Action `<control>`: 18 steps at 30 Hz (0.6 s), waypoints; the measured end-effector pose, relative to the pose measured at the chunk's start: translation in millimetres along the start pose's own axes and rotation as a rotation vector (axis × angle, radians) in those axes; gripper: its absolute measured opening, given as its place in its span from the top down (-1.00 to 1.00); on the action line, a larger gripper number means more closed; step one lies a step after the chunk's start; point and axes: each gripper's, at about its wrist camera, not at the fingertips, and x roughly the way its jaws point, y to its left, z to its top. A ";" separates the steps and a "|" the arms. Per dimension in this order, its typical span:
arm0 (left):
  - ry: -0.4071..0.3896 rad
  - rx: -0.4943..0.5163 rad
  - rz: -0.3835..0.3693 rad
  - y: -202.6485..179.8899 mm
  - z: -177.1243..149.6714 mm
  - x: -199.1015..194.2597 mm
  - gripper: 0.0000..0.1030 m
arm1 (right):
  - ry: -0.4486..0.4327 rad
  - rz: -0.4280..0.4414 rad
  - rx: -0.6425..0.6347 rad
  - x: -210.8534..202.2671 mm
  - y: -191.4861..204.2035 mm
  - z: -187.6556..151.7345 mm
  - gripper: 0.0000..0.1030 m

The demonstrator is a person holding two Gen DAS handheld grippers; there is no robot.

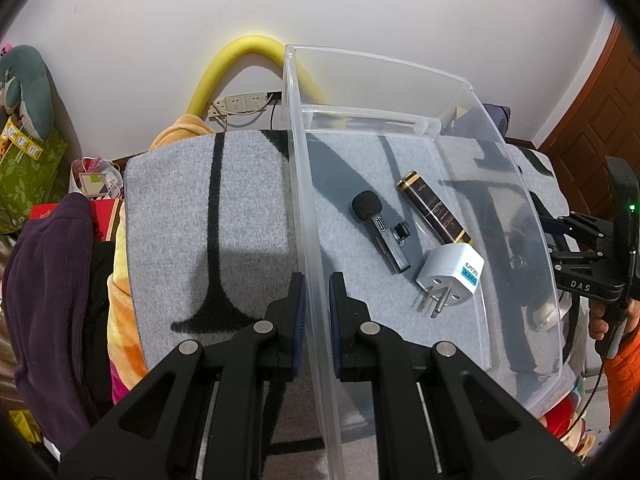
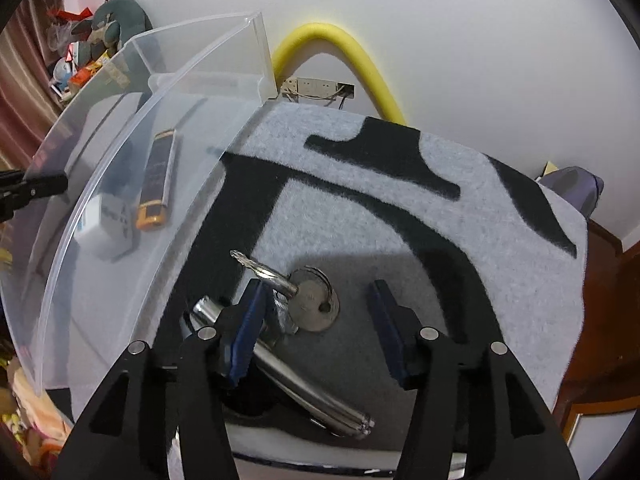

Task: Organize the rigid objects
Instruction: 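Reach to the bunch of keys and grasp them with the right gripper, then carry the keys into the box and open the right gripper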

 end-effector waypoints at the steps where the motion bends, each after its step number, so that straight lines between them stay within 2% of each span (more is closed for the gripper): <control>1: 0.000 0.000 0.000 -0.1 0.0 0.0 0.82 | -0.006 -0.006 -0.005 0.1 1.8 -0.1 0.07; 3: 0.000 0.000 0.000 0.1 0.0 0.0 0.82 | -0.019 -0.012 -0.014 -2.5 5.2 -2.5 0.30; 4: 0.000 -0.001 0.000 0.1 0.0 0.0 0.82 | -0.024 -0.008 -0.016 -4.4 5.9 -2.8 0.58; 11: 0.003 -0.001 -0.004 0.2 0.2 0.9 0.82 | -0.039 -0.004 0.021 -9.3 4.9 -3.1 0.60; 18: 0.004 0.000 -0.004 0.0 0.9 1.5 0.82 | -0.119 -0.012 0.022 -43.3 4.0 2.5 0.60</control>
